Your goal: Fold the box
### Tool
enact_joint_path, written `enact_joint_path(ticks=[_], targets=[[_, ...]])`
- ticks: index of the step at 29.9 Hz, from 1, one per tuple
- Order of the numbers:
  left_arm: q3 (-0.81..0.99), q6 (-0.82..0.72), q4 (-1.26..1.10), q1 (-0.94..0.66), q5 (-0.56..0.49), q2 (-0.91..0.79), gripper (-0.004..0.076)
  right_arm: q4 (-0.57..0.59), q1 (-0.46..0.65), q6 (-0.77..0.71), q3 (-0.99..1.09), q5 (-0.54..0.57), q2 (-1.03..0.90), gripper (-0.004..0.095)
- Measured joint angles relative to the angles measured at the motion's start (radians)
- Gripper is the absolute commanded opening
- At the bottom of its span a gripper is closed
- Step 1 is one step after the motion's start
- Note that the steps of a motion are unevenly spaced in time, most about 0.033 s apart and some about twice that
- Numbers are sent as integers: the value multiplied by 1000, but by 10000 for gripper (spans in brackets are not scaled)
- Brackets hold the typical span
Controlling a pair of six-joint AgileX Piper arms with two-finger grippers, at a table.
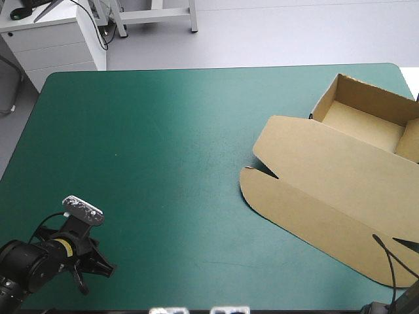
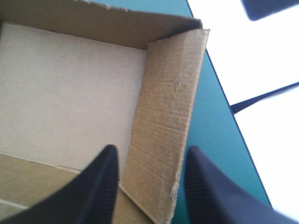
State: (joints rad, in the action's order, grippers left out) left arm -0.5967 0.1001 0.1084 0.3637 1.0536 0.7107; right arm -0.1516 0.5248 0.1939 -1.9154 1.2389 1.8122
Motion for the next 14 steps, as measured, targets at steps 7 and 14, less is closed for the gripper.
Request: enact_joint_path(ticks=[7,14], targets=[[0,0,0,0,-2,0,-8,-91,-17,30,-7,11,-128,-4],[0,0,0,0,-3,0,-8,-101,-166,38,8,13,-223,-4]])
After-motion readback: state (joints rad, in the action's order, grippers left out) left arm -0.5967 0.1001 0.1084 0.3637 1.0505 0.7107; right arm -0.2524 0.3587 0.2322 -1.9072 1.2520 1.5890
